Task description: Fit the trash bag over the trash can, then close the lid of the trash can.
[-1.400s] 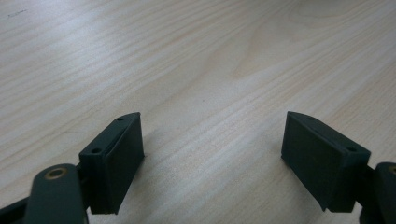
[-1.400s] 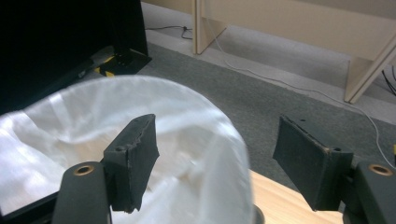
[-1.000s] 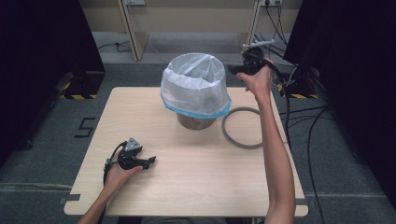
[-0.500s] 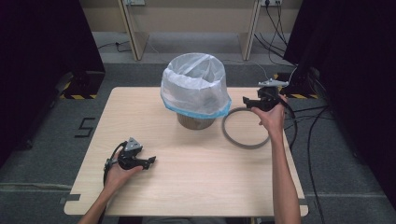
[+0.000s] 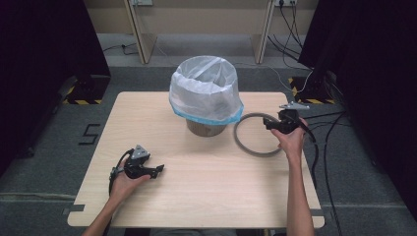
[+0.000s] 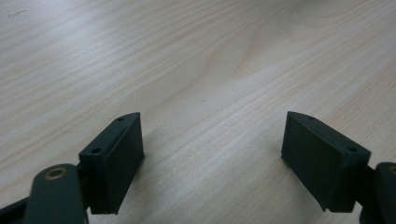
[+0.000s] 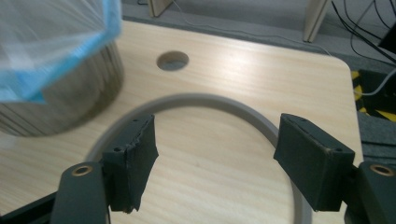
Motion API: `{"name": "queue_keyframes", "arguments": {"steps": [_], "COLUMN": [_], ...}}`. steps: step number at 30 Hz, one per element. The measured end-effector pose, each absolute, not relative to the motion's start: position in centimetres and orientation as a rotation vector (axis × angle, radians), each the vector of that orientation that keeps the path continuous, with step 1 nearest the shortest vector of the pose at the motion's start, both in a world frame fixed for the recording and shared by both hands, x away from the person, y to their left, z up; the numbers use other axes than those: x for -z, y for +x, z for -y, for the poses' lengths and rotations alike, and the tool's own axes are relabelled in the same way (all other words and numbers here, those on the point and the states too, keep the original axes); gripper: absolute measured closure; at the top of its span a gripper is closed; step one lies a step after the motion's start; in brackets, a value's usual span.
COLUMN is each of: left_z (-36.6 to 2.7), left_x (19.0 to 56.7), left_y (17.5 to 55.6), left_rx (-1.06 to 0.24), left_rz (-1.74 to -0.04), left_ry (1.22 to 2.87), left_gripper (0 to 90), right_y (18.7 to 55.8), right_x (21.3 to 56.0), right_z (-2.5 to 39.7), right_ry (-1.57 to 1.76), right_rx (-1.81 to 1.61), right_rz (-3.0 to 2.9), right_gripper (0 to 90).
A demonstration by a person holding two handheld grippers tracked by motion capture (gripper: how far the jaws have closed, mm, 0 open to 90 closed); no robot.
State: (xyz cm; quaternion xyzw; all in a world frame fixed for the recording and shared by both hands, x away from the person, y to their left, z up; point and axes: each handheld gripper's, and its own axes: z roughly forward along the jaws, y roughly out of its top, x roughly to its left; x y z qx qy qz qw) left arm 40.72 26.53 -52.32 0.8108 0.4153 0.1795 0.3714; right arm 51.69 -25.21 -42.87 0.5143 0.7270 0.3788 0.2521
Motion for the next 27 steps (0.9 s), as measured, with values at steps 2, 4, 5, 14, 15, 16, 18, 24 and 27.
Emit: {"name": "queue_keyframes", "arguments": {"steps": [2,4,5,14,15,16,18,24,27], "left_z": [-26.5,-26.5,-26.5,-26.5,-26.5,-26.5,-26.5,-26.5,-26.5], "left_x": [52.3,52.3,52.3,52.3,52.3,52.3,52.3,52.3,52.3], "left_y": [40.7,40.7,40.7,40.7,40.7,40.7,40.7,40.7,40.7], "left_rx": [-0.46,-0.46,-0.461,-0.461,-0.461,-0.461,-0.461,-0.462,-0.462], "left_rz": [-1.065,-1.065,-1.065,-1.065,-1.065,-1.065,-1.065,-1.065,-1.065], "left_ry": [2.079,2.079,2.079,2.079,2.079,2.079,2.079,2.079,2.079], "left_gripper": [19.8,19.8,19.8,19.8,19.8,19.8,19.8,19.8,19.8], "right_y": [51.4,51.2,51.1,50.9,51.0,51.1,51.4,51.9,52.0], "right_x": [43.5,44.1,44.3,46.6,46.9,47.1,47.7,49.0,49.4], "right_z": [25.8,26.3,26.5,28.4,28.6,28.7,29.1,30.1,30.7], "right_ry": [1.416,1.432,1.436,1.512,1.524,1.531,1.543,1.584,1.611], "right_rx": [-1.022,-1.013,-1.004,-0.917,-0.908,-0.897,-0.862,-0.826,-0.808], "right_rz": [-1.97,-1.963,-1.962,-1.952,-1.95,-1.949,-1.952,-1.953,-1.949], "right_gripper": [29.3,29.3,29.3,30.0,30.0,30.3,31.0,37.2,41.3]}}
